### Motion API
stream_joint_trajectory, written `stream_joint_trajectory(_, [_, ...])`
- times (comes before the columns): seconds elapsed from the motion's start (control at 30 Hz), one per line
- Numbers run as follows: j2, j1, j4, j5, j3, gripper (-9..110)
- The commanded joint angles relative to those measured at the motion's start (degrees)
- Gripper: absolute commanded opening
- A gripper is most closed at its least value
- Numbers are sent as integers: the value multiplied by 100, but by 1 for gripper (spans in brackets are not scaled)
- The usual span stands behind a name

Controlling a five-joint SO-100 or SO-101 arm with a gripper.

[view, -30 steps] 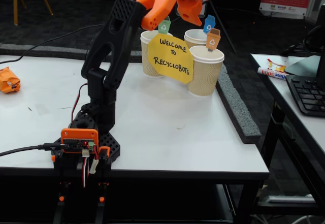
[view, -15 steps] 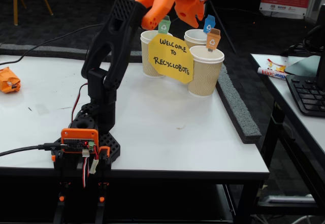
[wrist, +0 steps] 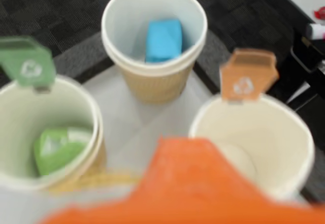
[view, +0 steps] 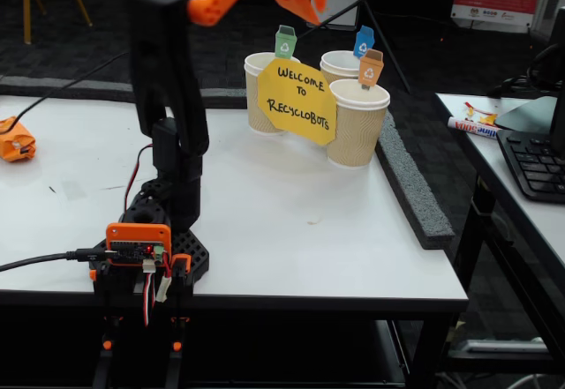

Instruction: Sort rubbish by color.

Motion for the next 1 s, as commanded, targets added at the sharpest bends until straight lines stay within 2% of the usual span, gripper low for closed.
stream_joint_trajectory(0.0, [2364, 114, -343, -53, 1195, 0])
stream_joint_trajectory(0.37, [5792, 0, -571, -88, 4667, 0])
stream_joint_trajectory(0.57, [6407, -976, -141, -53, 4913, 0])
stream_joint_trajectory(0.97, [7629, -1397, -185, -105, 5985, 0])
